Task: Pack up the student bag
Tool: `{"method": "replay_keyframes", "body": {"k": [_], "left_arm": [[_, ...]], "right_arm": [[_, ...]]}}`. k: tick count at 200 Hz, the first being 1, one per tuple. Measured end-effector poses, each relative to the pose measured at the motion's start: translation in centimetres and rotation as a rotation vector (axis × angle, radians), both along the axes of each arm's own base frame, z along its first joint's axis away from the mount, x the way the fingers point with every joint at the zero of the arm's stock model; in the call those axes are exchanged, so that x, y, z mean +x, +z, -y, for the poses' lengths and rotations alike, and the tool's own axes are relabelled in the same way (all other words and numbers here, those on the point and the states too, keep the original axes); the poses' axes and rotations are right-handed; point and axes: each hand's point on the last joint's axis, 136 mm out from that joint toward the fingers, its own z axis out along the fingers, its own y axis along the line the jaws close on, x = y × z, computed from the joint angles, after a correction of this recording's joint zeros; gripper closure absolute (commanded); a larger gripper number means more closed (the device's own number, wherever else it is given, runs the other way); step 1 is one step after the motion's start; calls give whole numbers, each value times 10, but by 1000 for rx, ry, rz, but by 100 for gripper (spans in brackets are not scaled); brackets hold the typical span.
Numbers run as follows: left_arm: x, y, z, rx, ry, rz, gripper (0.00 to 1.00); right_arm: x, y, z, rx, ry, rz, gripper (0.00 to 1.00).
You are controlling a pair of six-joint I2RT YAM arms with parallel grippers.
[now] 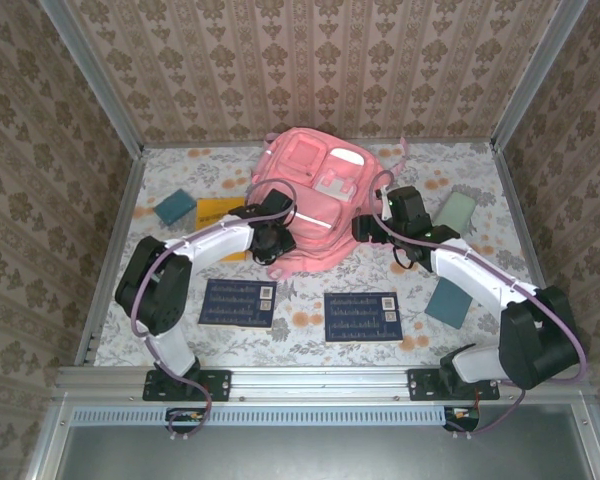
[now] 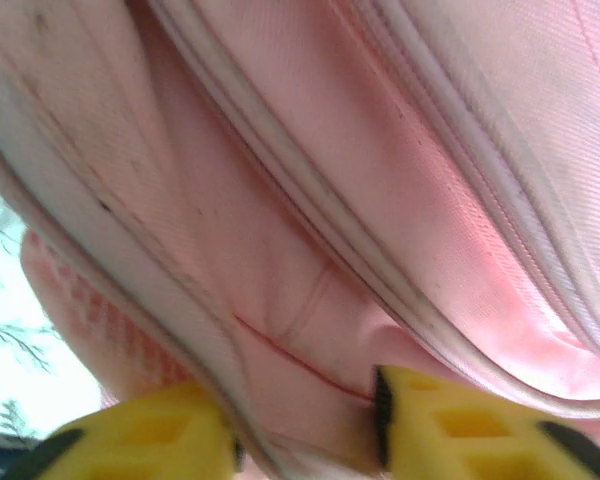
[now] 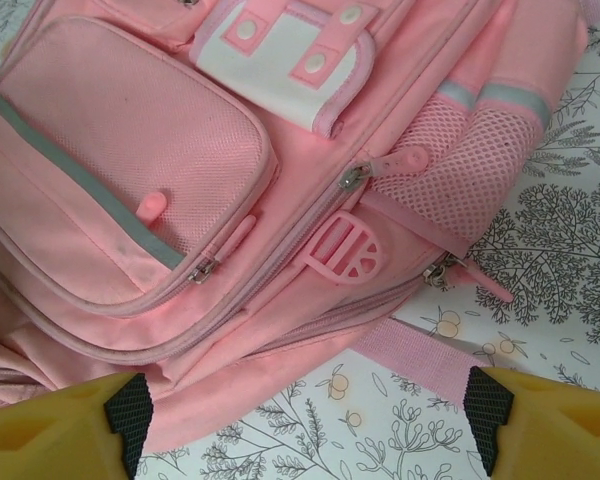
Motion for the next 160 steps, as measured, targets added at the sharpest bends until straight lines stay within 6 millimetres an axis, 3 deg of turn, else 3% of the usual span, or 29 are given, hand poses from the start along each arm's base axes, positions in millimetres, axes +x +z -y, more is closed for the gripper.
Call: {"method": "replay_keyframes", "body": {"k": [2,30,57,124,160], "left_arm": [[0,-1,0,4,1,-1,100],[3,-6,-8,47,8,6,100],[9,2,-20,78,14,35,100],[28,86,-43,66,20,209,100],[31,100,-43,61,6,234,100]], "right_arm": [[0,0,0,-1,0,-1,17],[0,-2,-1,-14,15,1,22],[0,-3,-3,-22,26,1,31],[0,-38,-11,-66,63,-77,52],[5,-53,-18,-68,79,-114,58]]}}
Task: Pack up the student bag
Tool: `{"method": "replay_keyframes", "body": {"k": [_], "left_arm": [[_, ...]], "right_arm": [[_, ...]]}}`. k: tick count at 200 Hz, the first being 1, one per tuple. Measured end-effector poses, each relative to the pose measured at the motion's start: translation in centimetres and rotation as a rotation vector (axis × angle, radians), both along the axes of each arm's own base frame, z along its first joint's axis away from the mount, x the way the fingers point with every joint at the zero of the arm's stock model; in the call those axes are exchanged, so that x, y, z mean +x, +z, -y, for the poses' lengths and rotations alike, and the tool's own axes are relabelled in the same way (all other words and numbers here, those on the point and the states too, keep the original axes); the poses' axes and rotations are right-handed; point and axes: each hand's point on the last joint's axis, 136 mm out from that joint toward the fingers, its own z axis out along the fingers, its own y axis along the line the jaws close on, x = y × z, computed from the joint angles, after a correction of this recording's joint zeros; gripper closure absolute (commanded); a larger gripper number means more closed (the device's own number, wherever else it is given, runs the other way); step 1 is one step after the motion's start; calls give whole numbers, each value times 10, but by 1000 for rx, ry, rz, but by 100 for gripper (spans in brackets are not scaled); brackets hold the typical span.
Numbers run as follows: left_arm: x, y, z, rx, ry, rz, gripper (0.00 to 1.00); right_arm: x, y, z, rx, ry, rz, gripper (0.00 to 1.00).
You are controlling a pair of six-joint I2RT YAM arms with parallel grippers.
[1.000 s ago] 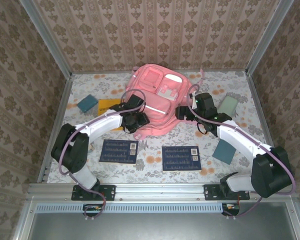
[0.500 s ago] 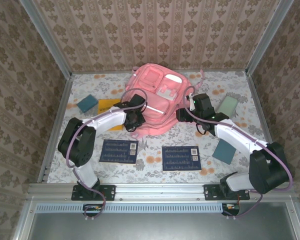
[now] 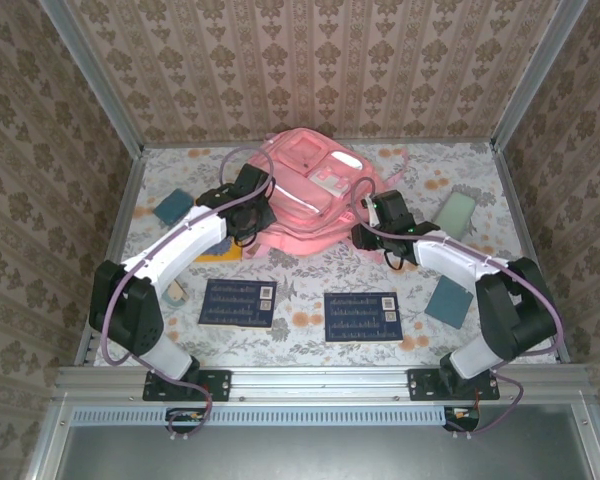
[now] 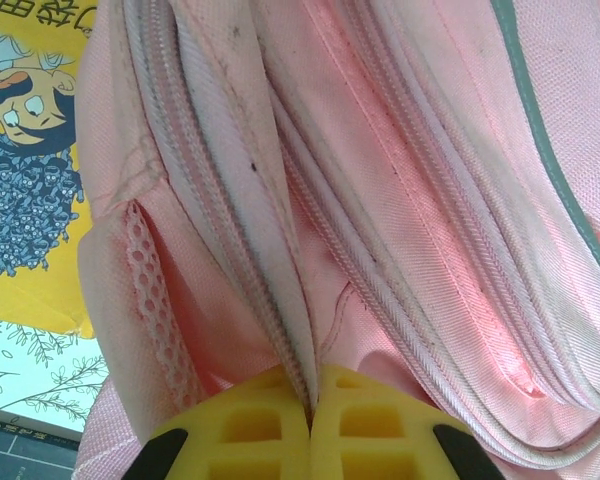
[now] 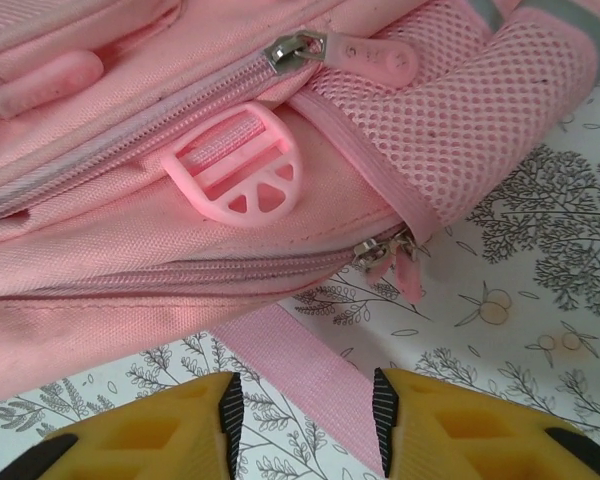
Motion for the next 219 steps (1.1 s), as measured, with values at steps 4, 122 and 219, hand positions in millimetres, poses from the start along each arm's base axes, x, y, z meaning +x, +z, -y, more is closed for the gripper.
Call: {"method": "replay_keyframes", "body": {"k": [4,122,219], "left_arm": [[0,0,0,2,-3,-1,100],[2,17,-1,9,-14,8,100],[3,23,1,-2,-18,15,100]], "right_arm": [[1,-1,-1,1,0,-1,59],[26,-26,6,22,-63,-14,67],[34,-26,5,98,-77,-27,69]]}}
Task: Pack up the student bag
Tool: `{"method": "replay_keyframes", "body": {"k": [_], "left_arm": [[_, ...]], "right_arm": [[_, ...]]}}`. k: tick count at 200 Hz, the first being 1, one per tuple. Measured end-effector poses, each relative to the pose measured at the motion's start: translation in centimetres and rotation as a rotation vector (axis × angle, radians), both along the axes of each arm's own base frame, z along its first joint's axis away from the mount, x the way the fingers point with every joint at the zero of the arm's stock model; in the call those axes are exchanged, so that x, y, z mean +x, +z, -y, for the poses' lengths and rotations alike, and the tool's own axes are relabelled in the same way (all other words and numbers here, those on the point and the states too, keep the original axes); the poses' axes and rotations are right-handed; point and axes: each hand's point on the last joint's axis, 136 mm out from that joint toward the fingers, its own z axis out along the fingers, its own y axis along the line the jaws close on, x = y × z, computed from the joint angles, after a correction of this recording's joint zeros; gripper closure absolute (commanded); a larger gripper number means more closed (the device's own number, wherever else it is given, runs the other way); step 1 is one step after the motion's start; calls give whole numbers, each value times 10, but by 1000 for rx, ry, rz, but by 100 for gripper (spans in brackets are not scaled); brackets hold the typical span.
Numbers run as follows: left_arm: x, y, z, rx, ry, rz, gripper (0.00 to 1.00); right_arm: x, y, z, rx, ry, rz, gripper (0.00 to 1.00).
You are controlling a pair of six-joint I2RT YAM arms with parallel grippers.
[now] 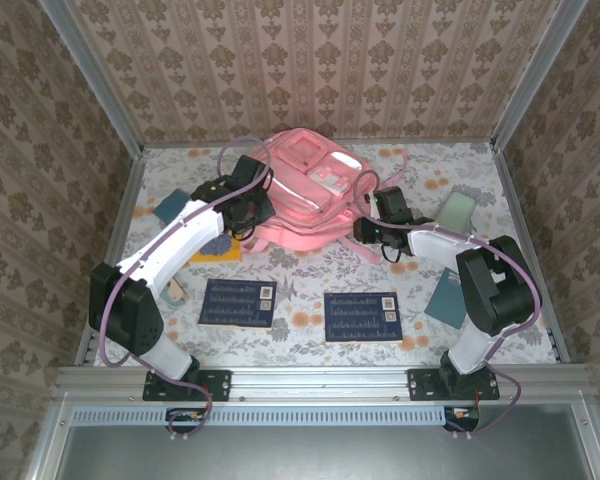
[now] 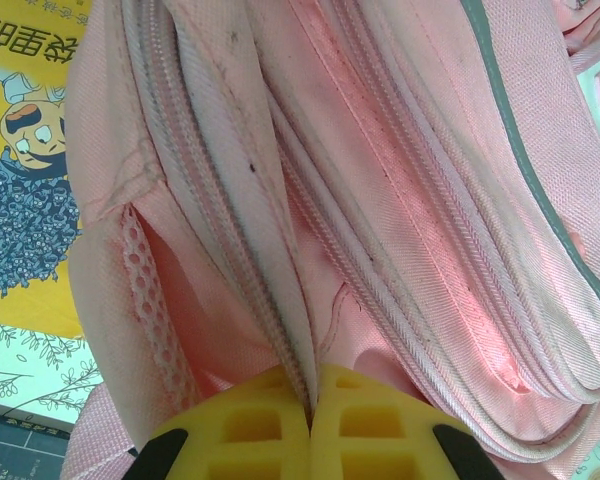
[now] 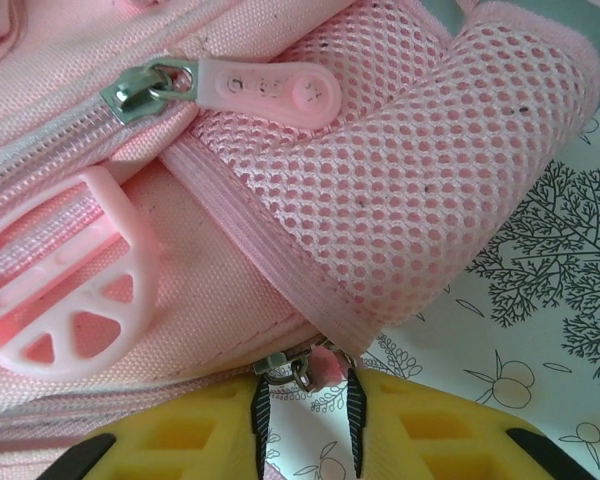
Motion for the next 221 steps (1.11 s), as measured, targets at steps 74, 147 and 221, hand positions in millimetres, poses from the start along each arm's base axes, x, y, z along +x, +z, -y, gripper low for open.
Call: {"method": "replay_keyframes", "body": {"k": [74,147,221], "left_arm": [[2,9,2,-13,-2,12,100],[7,36,9,-53,-6,45,100],[8,42,10,-68,0,52,100]], "right_arm": [[-7,-6,0,69,-37,-6,65],[-19,19,-7,214,-34,119,53],[-9,18,-11,325,-26,121,52]]}}
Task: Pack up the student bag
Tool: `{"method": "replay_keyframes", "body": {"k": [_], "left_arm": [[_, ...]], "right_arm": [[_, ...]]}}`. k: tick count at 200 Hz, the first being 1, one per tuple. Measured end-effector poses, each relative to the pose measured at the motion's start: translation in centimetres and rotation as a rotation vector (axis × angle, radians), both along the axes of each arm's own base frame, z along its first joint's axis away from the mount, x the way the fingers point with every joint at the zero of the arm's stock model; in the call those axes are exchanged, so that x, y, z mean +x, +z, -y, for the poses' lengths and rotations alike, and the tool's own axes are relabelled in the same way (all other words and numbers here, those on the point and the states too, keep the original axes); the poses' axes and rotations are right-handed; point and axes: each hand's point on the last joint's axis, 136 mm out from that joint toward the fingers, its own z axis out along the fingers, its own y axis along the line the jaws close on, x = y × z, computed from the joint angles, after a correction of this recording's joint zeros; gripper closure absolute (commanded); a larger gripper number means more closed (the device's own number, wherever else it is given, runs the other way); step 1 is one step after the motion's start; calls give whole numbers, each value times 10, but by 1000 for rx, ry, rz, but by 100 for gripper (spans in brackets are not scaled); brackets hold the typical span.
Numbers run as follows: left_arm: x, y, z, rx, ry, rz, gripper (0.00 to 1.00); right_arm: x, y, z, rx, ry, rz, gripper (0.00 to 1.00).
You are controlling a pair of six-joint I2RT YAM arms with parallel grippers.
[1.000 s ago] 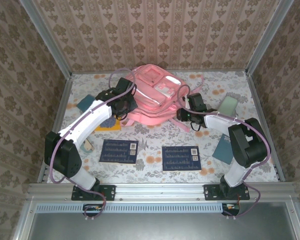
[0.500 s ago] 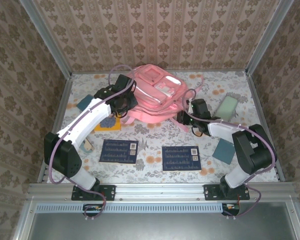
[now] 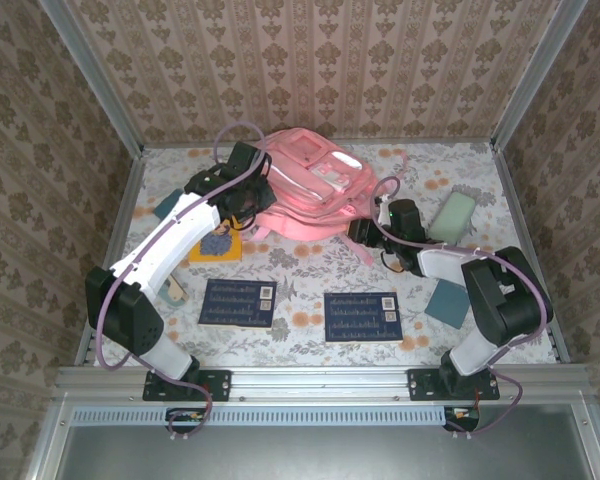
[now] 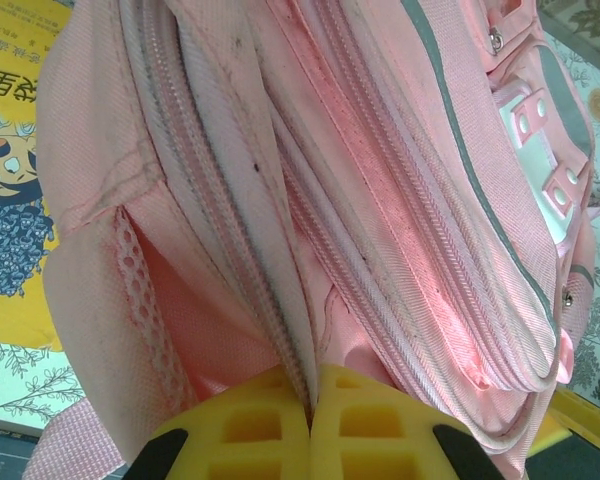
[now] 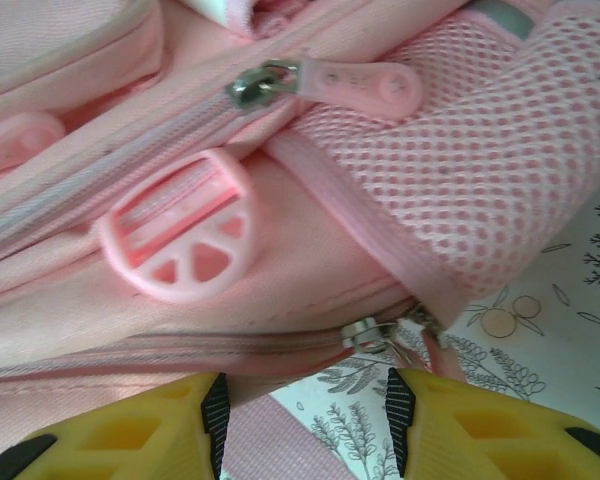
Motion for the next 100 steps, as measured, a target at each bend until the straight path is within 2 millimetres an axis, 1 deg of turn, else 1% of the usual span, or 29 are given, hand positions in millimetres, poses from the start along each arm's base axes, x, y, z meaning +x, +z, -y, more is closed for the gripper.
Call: {"method": "replay_keyframes", "body": {"k": [39,100], "left_arm": [[0,2,1,-6,1,2,100],[0,1,2,-14,7,-4,100]], "right_arm": [[3,-15,11,1,-22,-41,53],[7,-22,8,3,-9,-57,60]]}}
